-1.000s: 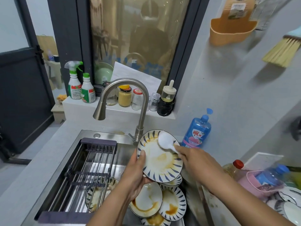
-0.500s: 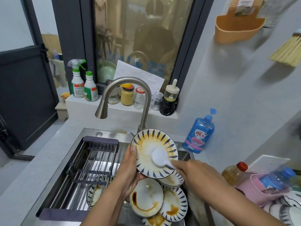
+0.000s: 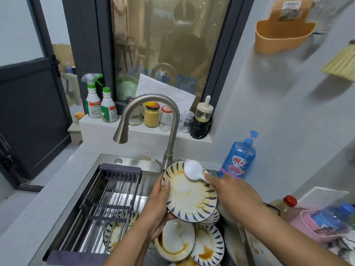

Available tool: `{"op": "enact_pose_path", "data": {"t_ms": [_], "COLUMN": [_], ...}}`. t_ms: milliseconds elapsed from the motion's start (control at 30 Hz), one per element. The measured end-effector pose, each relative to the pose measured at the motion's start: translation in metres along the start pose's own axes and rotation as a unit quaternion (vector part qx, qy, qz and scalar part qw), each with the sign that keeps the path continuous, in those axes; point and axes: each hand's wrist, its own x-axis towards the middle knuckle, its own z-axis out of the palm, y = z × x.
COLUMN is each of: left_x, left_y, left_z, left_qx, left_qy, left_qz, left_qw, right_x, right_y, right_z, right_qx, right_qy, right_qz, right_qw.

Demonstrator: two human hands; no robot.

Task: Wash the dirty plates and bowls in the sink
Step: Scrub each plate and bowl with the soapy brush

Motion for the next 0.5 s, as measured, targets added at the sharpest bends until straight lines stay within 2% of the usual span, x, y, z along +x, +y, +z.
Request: {"op": "enact_pose_path", "data": {"t_ms": [100, 300, 433, 500], "left_x": [0.005, 0.017, 0.022, 0.021], "left_y": [0.007, 0.003, 0.0, 0.002], "left_z": [-0.002, 0.001, 0.002, 0.002], "left_qx": [-0.02, -0.029, -0.03, -0.041], "left_qy": [0.028, 0.078, 0.087, 0.089], "left_qz": [0.029, 0.055, 0.057, 0.05], "left_qw": [0.999, 0.995, 0.994, 0.994], "right_x": [-0.005, -0.012, -0.011, -0.014], "right_y": [0.008, -0.014, -0.028, -0.027], "right_z": [0.008, 0.018, 0.012, 0.009], "right_qx": [0.035, 0.176, 0.259, 0.255], "right_qy": [-0.026, -0.116, -0.126, -0.126], "right_qz": [0.031, -0.008, -0.033, -0.039], "right_qw": [0.999, 0.977, 0.957, 0.958]}}
